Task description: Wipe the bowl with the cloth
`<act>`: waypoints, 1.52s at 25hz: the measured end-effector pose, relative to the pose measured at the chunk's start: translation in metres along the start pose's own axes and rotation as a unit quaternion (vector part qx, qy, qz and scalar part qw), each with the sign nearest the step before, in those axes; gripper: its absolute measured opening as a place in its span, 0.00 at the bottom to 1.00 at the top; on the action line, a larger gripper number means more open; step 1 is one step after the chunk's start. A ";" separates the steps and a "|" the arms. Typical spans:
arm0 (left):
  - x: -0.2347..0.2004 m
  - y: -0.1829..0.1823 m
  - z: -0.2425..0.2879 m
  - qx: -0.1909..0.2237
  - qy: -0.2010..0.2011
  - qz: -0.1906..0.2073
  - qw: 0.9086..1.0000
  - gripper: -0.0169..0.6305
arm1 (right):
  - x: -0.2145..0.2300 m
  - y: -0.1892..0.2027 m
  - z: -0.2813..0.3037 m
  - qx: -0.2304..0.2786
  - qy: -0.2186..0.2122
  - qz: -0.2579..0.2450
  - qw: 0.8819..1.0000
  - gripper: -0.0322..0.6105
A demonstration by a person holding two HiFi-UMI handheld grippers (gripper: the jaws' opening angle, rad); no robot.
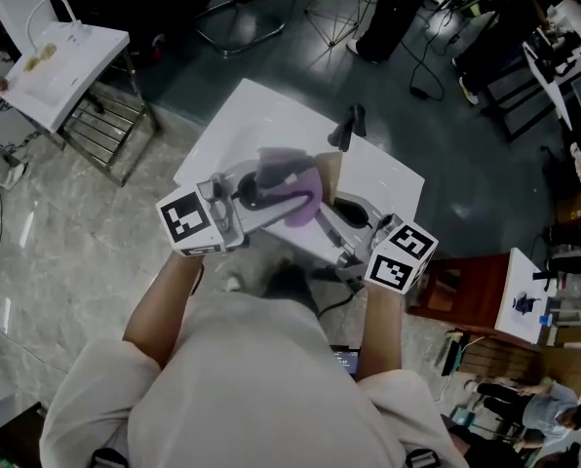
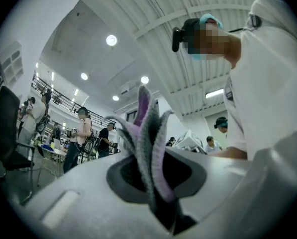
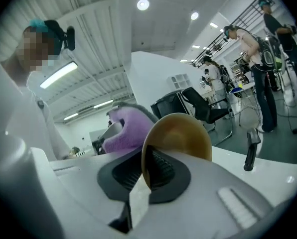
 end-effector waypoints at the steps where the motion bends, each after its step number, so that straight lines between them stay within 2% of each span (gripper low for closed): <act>1: -0.001 0.000 0.001 -0.010 -0.003 0.007 1.000 0.12 | -0.003 0.005 0.001 -0.020 -0.002 -0.016 1.000 0.07; 4: -0.004 -0.001 0.004 -0.033 -0.008 0.026 0.999 0.12 | -0.014 0.019 0.005 -0.060 -0.016 -0.049 0.997 0.07; 8: -0.009 -0.003 0.008 -0.040 -0.012 0.041 0.998 0.12 | -0.024 0.027 0.004 -0.072 -0.045 -0.051 0.995 0.07; 13: -0.018 0.000 0.008 -0.051 -0.037 0.033 0.997 0.12 | -0.038 0.031 -0.006 -0.072 -0.100 -0.048 0.991 0.09; 16: -0.024 0.005 0.004 -0.053 -0.055 0.024 0.997 0.12 | -0.045 0.033 -0.011 -0.071 -0.119 -0.046 0.989 0.09; 20: -0.036 0.012 -0.007 -0.030 -0.086 -0.006 0.996 0.12 | -0.056 0.034 -0.017 -0.066 -0.153 -0.048 0.985 0.09; 25: -0.045 0.030 -0.021 -0.032 -0.118 -0.027 0.992 0.12 | -0.069 0.030 -0.024 -0.042 -0.193 -0.034 0.980 0.09; 28: -0.045 0.040 -0.025 -0.035 -0.113 -0.038 0.992 0.12 | -0.075 0.021 -0.027 -0.013 -0.212 -0.022 0.977 0.07; 30: -0.043 0.043 -0.028 -0.012 -0.108 -0.058 0.992 0.12 | -0.077 0.014 -0.028 0.002 -0.220 -0.019 0.975 0.08; 32: -0.043 0.046 -0.034 0.010 -0.107 -0.077 0.991 0.12 | -0.077 0.010 -0.028 0.013 -0.224 -0.017 0.974 0.07; 35: -0.037 0.049 -0.037 0.023 -0.092 -0.092 0.991 0.12 | -0.074 0.001 -0.031 0.041 -0.222 -0.005 0.974 0.07; 38: -0.028 0.048 -0.034 0.034 -0.082 -0.105 0.991 0.12 | -0.063 -0.010 -0.035 0.064 -0.197 0.003 0.978 0.07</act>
Point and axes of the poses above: the fingertips, and each gripper's own axes: z forward along the fingers, x to its right, y out of its underside, the point moved 2 cm from there along -z, backward along the fingers, and after that the axes turned 5 degrees about y, right-handed, at the moved point
